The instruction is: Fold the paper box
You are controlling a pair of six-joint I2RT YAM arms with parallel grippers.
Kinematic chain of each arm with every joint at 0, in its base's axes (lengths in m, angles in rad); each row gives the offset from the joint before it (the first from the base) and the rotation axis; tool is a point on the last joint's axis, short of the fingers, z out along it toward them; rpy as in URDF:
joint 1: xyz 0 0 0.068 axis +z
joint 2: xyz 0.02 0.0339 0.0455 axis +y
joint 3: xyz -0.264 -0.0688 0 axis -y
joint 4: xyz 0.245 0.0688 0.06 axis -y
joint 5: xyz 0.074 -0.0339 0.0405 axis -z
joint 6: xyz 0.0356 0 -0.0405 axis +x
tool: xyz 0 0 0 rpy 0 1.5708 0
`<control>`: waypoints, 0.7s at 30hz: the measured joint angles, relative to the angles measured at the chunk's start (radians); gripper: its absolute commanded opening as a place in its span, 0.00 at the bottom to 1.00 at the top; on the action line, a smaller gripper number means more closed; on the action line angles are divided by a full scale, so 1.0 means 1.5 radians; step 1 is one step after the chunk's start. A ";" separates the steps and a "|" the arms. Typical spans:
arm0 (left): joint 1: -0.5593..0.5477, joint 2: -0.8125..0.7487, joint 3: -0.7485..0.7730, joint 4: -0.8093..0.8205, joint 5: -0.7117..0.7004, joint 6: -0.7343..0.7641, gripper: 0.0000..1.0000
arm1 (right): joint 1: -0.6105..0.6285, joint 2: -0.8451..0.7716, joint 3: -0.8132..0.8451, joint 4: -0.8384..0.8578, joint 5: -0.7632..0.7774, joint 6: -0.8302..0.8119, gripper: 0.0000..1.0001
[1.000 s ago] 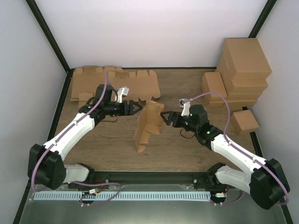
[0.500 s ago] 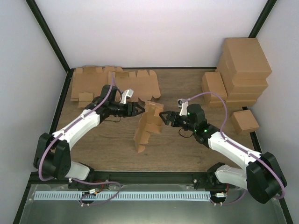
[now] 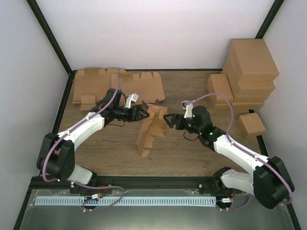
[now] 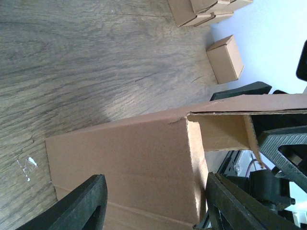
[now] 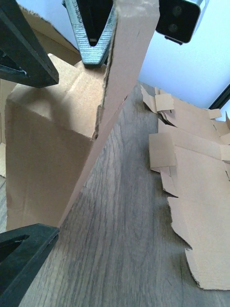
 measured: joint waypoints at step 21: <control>0.000 -0.002 -0.004 0.011 0.012 -0.010 0.60 | 0.000 0.023 0.016 -0.010 0.003 -0.018 0.76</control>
